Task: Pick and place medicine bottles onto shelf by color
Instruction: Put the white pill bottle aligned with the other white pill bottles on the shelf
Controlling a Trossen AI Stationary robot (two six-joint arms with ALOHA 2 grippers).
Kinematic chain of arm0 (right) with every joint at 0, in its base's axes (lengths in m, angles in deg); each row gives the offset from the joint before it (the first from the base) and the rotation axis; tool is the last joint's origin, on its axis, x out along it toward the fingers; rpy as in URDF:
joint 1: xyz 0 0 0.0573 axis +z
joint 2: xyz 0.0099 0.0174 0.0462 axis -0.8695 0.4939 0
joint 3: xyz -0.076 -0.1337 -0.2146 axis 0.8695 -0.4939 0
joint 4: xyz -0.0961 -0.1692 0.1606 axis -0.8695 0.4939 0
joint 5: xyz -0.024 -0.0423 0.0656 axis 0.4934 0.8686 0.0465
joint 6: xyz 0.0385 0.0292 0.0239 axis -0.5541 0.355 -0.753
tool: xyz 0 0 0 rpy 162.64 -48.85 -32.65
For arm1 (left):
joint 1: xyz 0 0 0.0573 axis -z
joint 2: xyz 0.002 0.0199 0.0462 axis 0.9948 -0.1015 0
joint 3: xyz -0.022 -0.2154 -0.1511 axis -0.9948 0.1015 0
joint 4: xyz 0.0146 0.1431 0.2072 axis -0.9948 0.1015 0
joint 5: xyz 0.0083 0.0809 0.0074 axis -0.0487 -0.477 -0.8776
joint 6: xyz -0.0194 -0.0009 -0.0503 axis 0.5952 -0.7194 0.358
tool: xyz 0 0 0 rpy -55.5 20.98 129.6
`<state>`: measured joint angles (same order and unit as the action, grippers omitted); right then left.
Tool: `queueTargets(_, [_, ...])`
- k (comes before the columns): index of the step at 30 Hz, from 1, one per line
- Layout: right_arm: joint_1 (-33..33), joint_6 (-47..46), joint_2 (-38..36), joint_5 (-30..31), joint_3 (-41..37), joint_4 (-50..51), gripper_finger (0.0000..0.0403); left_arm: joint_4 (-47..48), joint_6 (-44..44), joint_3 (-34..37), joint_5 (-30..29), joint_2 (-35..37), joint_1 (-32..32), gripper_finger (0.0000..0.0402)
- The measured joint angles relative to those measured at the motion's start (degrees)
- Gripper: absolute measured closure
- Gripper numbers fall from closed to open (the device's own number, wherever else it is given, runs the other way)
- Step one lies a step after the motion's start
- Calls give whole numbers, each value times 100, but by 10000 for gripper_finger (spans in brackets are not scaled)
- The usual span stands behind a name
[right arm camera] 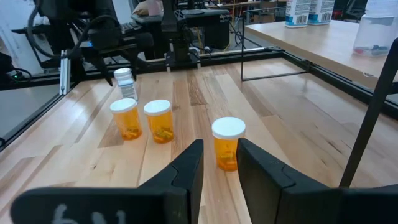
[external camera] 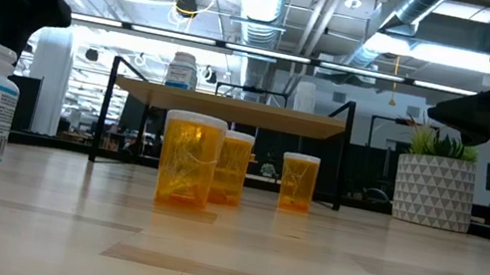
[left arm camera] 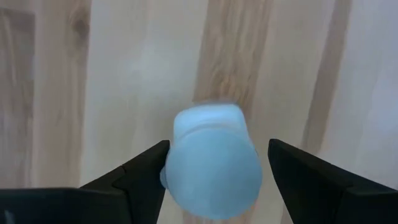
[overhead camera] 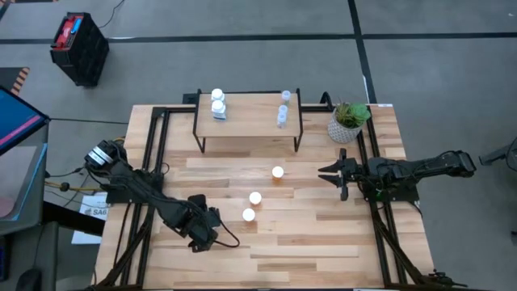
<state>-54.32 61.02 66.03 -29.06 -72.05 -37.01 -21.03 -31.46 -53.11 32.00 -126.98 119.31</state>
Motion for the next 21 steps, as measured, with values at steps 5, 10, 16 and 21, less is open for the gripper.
queueTargets(5, [-1,0,0,1,-1,0,283,-44,-23,-2,-112,9,0,147])
queueTargets(10, [-1,0,0,-1,-1,0,283,-38,-24,-2,-116,9,-2,169])
queueTargets(16, [-1,0,0,-1,1,0,283,-15,-83,-2,-33,9,-28,203])
queueTargets(21, [1,0,0,1,1,0,283,-19,-131,-2,-30,13,-31,240])
